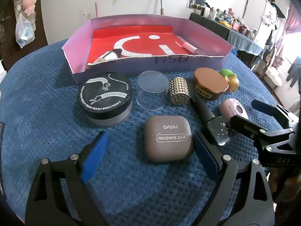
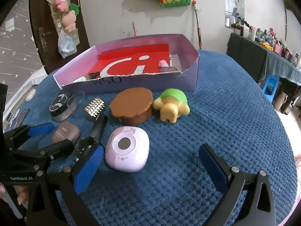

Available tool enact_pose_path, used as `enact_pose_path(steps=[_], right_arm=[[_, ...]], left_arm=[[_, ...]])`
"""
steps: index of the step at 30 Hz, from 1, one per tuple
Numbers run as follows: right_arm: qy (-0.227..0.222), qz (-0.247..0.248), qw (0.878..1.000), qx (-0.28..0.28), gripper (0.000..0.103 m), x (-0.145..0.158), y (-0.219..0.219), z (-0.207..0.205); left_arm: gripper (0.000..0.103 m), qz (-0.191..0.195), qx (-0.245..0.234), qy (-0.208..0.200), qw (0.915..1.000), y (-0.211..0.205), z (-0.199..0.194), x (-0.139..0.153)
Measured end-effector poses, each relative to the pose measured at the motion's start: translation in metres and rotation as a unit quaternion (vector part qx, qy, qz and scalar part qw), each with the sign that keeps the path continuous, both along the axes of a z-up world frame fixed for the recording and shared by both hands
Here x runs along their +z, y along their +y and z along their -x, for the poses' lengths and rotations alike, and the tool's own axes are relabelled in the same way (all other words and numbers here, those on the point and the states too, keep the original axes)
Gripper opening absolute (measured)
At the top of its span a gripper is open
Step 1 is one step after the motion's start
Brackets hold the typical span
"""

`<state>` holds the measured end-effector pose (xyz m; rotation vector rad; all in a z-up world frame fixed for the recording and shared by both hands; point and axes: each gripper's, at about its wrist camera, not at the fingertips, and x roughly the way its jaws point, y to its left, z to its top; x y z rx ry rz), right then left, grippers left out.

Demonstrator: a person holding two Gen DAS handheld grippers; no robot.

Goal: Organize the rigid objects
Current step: 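Grasp the brown novo eye shadow case with the left tool while the right tool grasps the pink compact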

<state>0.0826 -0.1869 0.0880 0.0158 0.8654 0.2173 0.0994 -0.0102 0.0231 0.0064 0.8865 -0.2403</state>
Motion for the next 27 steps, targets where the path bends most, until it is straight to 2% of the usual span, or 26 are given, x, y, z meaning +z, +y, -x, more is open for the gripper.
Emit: enact_pose_path(steps=[3,12,16,17,18,19,22,27], right_arm=[[0.001,0.003,1.000,0.005,0.102,-0.002,0.004,-0.005],[-0.007,0.011,0.999,0.031,0.081,-0.005,0.015,-0.004],[-0.008,-0.006,0.999,0.038,0.072,-0.006,0.013,-0.002],[-0.010,-0.009,0.999,0.043,0.067,-0.005,0.013,0.000],[-0.010,-0.013,0.999,0.048,0.063,-0.005,0.014,0.000],[-0.010,-0.018,0.998,0.055,0.053,-0.005,0.016,0.002],[-0.017,-0.012,0.998,0.062,0.053,-0.004,0.020,0.007],[-0.035,-0.034,0.997,0.057,0.053,0.012,0.011,0.013]], left_arm=[[0.091,0.001,-0.001,-0.001,1.0000,-0.001,-0.002,-0.001],[0.089,0.002,-0.008,-0.002,1.0000,-0.008,-0.002,-0.001],[0.071,-0.001,-0.011,-0.007,0.9999,-0.012,-0.001,0.000],[0.067,-0.001,-0.012,-0.008,0.9999,-0.012,-0.001,0.000],[0.056,0.003,-0.017,-0.009,0.9998,-0.012,-0.001,0.001],[0.050,0.009,-0.022,-0.006,0.9997,-0.012,0.000,0.002],[0.050,0.023,-0.033,-0.003,0.9992,-0.012,0.002,0.005],[0.050,0.031,-0.039,-0.017,0.9986,-0.012,0.009,0.017]])
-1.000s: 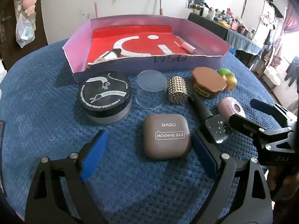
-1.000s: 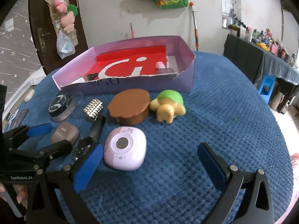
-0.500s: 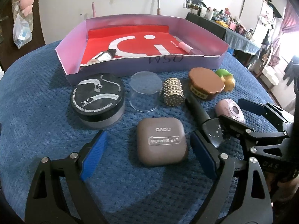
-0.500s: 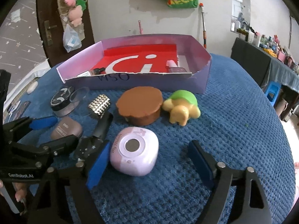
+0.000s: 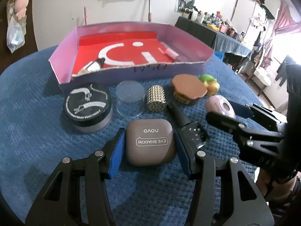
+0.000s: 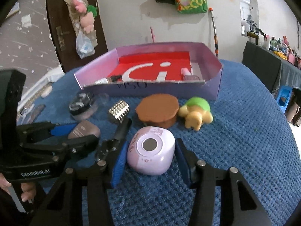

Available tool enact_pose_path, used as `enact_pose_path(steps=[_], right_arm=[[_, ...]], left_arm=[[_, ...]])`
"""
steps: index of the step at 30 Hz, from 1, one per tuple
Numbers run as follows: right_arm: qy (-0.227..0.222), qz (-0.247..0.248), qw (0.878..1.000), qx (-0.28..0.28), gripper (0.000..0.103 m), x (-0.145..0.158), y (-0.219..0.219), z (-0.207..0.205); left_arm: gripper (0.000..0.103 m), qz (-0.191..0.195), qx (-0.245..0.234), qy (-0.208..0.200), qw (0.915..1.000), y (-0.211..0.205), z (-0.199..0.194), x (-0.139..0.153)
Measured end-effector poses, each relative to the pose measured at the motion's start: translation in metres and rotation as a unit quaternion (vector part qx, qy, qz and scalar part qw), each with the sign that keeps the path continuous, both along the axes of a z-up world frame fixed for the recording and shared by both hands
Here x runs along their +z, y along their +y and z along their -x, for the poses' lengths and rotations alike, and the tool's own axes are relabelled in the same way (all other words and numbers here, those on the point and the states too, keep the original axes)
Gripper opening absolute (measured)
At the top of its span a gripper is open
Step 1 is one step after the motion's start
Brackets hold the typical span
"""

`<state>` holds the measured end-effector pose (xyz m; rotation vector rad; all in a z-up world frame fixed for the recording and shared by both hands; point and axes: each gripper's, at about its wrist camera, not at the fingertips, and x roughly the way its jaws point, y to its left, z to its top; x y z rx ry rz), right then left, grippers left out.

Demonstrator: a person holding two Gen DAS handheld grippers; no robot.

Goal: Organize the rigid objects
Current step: 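Grasp the brown novo eye shadow case with the left tool while the right tool grasps the pink compact, then lower the eye shadow case into the box with the left tool while the right tool places the compact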

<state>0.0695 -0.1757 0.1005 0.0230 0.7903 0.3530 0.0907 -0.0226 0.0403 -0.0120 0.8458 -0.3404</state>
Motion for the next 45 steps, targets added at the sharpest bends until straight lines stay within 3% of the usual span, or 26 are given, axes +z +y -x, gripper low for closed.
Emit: enact_pose_path(steps=[6,17,23,30,33,39,45], right_arm=[[-0.015,-0.003,1.000,-0.004,0.053,0.016,-0.002,0.000],[-0.013,-0.012,1.000,0.001,0.053,0.018,-0.002,0.001],[-0.027,-0.026,0.999,0.019,0.053,0.035,-0.002,-0.010],[-0.048,-0.018,0.997,0.059,0.053,0.063,0.002,-0.059],[-0.039,-0.003,0.996,0.078,0.053,0.067,0.005,-0.091],[0.000,0.027,0.993,0.117,0.053,0.055,0.015,-0.145],[0.040,0.054,0.985,0.159,0.053,0.033,0.026,-0.172]], left_arm=[[0.050,0.004,-0.001,-0.015,0.9999,0.001,0.003,0.011],[0.050,0.003,-0.001,-0.021,0.9998,0.001,0.006,0.015],[0.050,0.017,-0.010,-0.035,0.9992,0.006,-0.001,0.034],[0.050,0.013,-0.037,-0.050,0.9980,0.007,-0.051,0.065],[0.050,0.002,-0.053,-0.038,0.9979,0.006,-0.083,0.068],[0.050,-0.015,-0.085,-0.001,0.9962,0.000,-0.133,0.057],[0.050,-0.034,-0.124,0.029,0.9912,-0.004,-0.163,0.042]])
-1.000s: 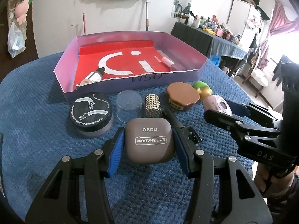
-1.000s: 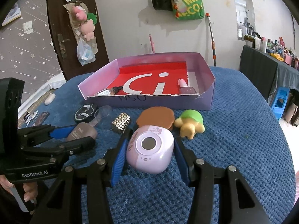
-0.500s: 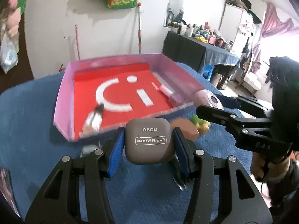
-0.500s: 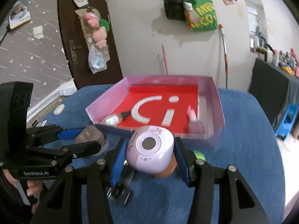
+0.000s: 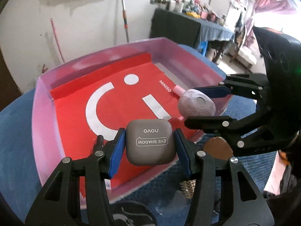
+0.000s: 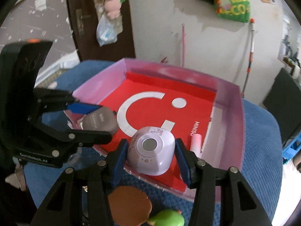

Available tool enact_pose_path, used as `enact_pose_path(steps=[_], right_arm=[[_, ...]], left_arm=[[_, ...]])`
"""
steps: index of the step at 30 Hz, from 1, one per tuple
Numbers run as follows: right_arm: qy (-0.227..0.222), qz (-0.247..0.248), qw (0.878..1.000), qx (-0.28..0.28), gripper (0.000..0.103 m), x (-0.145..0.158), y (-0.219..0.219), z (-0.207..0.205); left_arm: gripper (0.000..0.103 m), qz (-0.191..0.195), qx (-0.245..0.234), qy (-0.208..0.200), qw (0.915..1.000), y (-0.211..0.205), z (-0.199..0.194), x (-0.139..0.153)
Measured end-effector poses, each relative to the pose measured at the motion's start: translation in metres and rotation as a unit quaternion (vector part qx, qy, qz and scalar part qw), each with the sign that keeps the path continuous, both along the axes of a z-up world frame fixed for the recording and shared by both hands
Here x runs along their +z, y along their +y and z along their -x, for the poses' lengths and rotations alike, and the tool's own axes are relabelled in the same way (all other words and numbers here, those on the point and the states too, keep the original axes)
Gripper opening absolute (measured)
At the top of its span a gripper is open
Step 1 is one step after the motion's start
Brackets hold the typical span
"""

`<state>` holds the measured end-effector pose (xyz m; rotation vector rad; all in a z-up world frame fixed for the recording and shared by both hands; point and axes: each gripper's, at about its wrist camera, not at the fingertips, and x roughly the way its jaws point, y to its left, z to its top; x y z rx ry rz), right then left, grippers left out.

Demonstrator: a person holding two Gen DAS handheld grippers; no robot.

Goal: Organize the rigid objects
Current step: 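Lower the eye shadow case into the box with the left tool while the right tool places the compact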

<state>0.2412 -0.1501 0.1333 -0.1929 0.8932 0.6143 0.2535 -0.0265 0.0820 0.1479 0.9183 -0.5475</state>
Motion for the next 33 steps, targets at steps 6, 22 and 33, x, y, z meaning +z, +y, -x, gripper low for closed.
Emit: enact_pose_path(steps=[6,22,33], right_arm=[[0.030,0.018,0.999,0.019,0.053,-0.016,0.003,-0.019],[0.060,0.064,0.995,0.051,0.053,-0.042,0.017,-0.035],[0.063,0.064,0.995,0.047,0.053,-0.044,0.016,-0.037]], left_arm=[[0.050,-0.019,-0.018,0.018,0.9995,-0.005,-0.015,-0.010],[0.050,-0.049,-0.035,0.058,0.9965,-0.010,-0.032,-0.038],[0.050,-0.050,-0.038,0.056,0.9964,-0.012,-0.032,-0.039]])
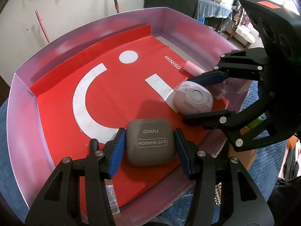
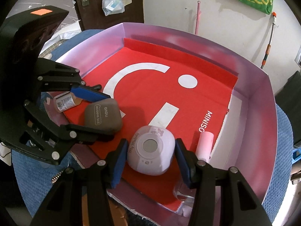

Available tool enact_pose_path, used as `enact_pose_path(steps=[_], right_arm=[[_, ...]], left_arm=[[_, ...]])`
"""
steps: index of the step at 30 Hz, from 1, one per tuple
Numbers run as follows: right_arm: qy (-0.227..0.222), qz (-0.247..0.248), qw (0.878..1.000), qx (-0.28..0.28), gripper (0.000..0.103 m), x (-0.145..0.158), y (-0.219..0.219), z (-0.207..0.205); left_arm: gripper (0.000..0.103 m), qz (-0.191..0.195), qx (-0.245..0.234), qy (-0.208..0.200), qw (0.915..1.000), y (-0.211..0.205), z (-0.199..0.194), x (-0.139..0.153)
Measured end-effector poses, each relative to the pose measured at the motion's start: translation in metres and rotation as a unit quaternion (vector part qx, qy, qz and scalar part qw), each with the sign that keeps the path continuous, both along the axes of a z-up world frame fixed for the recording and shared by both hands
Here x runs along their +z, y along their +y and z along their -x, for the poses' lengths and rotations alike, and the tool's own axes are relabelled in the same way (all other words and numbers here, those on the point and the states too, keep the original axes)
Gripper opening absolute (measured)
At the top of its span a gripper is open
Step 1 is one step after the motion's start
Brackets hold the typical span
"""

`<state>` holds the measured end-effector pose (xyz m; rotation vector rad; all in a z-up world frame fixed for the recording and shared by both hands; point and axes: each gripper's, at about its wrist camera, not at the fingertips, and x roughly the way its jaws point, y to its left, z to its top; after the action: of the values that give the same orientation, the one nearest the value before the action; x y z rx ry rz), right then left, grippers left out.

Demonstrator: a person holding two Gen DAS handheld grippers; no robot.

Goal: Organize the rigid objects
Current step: 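Lower the eye shadow case into the box with the left tool while the right tool places the compact, then open both tools and withdraw them from the pink box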

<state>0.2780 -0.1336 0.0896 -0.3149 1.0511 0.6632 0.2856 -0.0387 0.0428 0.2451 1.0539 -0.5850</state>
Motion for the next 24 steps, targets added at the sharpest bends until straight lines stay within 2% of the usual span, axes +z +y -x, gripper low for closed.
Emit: enact_pose_path(steps=[11,16,24], right_arm=[[-0.001,0.003,1.000,-0.001,0.053,0.0005,0.0012,0.0016],[-0.001,0.004,1.000,-0.001,0.054,-0.0006,0.0014,0.0008],[-0.005,0.007,1.000,-0.003,0.058,-0.0009,0.0014,-0.0002]], left_arm=[[0.051,-0.002,-0.001,0.001,1.0000,-0.0004,0.0004,0.0003],[0.059,0.004,0.004,0.001,1.0000,0.0001,-0.0004,0.0009],[0.060,0.007,0.002,-0.002,1.0000,0.0001,0.0009,0.0025]])
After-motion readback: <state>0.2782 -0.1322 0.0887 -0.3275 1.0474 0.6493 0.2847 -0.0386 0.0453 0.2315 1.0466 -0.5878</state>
